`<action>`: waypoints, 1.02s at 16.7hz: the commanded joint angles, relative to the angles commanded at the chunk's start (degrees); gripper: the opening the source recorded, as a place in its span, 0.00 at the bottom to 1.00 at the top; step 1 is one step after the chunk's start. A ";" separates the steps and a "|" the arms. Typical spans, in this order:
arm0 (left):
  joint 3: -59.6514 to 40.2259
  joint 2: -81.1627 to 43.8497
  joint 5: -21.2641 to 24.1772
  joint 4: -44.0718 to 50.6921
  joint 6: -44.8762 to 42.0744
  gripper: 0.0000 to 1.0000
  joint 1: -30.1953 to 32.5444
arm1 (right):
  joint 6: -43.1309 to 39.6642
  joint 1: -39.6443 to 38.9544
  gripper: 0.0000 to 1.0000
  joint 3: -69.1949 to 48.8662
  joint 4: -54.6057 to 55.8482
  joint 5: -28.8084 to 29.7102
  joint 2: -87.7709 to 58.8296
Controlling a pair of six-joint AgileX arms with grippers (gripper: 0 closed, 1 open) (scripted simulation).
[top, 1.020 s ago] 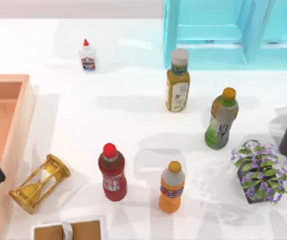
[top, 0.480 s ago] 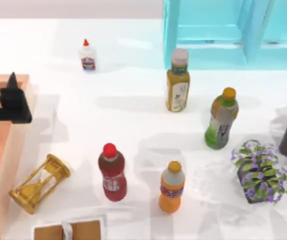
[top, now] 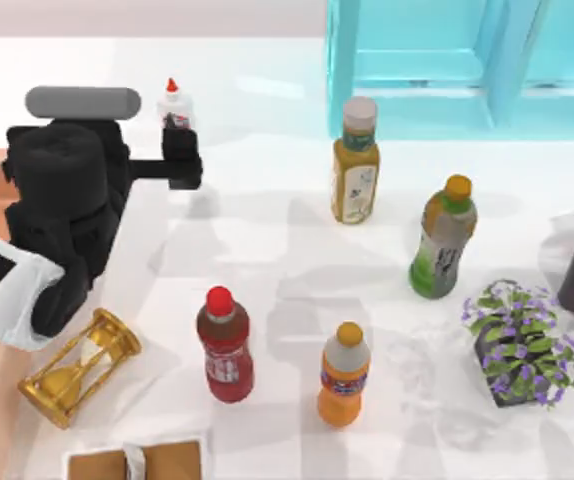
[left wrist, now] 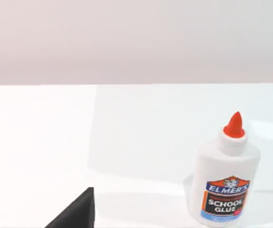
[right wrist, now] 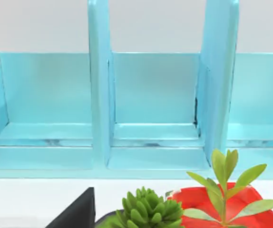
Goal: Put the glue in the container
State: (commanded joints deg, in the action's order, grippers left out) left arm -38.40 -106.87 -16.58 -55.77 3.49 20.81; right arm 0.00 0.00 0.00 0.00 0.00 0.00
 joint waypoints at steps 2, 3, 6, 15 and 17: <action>-4.15 -9.70 -1.54 -5.72 0.44 1.00 1.79 | 0.00 0.00 1.00 0.00 0.00 0.00 0.00; -5.85 -13.67 -2.22 -8.14 0.66 1.00 2.43 | 0.00 0.00 1.00 0.00 0.00 0.00 0.00; -9.28 -22.04 -3.82 -13.35 1.27 1.00 3.41 | 0.00 0.00 1.00 0.00 0.00 0.00 0.00; -10.73 -24.62 -4.34 -14.26 1.52 1.00 3.25 | 0.00 0.00 1.00 0.00 0.00 0.00 0.00; -13.06 -24.25 -4.19 -11.79 1.48 1.00 3.17 | 0.00 0.00 1.00 0.00 0.00 0.00 0.00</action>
State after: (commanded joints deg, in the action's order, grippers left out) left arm -51.46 -131.12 -20.76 -67.55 4.97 23.98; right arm 0.00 0.00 0.00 0.00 0.00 0.00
